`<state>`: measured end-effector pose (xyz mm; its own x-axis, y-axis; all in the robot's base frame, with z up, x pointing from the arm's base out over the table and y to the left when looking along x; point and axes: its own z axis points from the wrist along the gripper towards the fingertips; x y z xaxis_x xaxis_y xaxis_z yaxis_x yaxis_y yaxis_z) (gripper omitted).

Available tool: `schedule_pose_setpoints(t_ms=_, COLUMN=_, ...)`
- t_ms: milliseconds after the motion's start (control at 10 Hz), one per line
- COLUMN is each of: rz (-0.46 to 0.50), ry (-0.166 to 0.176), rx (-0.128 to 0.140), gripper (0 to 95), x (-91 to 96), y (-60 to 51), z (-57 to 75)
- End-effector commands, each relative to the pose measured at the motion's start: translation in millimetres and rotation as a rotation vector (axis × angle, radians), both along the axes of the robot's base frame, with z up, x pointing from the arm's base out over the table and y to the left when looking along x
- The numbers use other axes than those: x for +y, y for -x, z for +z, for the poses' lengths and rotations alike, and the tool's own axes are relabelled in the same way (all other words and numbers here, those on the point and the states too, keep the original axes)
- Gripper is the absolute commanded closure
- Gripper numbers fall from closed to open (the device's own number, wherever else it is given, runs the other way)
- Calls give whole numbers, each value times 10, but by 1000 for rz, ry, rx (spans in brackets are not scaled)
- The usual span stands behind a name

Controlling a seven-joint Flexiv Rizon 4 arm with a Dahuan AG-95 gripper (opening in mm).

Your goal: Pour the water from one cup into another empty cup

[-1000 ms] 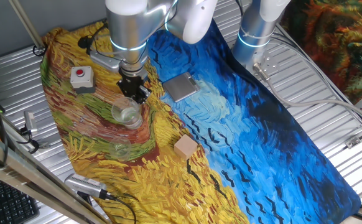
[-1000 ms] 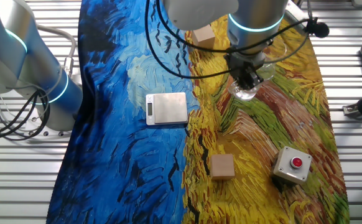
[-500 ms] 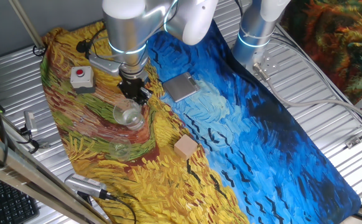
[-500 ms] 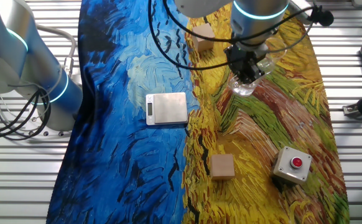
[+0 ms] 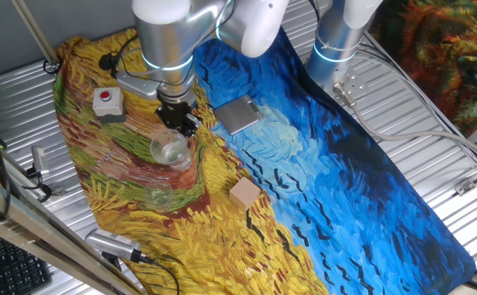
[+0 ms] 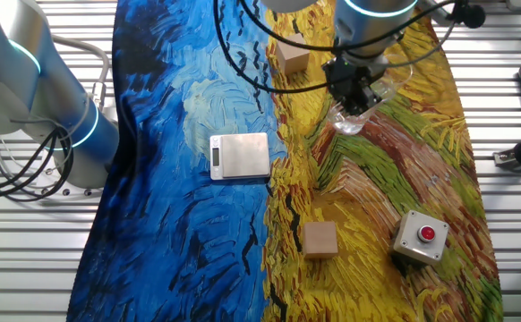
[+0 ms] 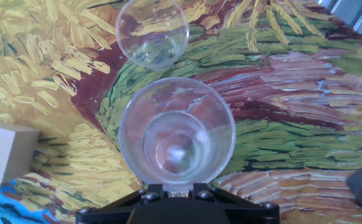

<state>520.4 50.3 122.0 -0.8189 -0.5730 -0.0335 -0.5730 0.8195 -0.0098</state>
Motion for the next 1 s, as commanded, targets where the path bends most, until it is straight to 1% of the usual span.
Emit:
schedule_pose_setpoints(t_ms=100, rz=2, ry=2, rx=8, gripper=950, x=19, y=-54, z=13)
schedule_pose_setpoints(t_ms=300, rz=-1, ry=2, rx=20, gripper=950, x=50, y=-120, z=43)
schedule_pose_setpoints(t_ms=400, rz=1, ry=3, rx=19, gripper=950, x=64, y=-149, z=55)
schedule_pose_setpoints(t_ms=600, rz=4, ry=3, rx=23, gripper=950, x=80, y=-178, z=70)
schedule_pose_setpoints(t_ms=700, rz=3, ry=-1, rx=18, gripper=950, x=89, y=-195, z=80)
schedule_pose_setpoints(t_ms=1000, rz=3, ry=1, rx=21, gripper=950, x=116, y=-238, z=112)
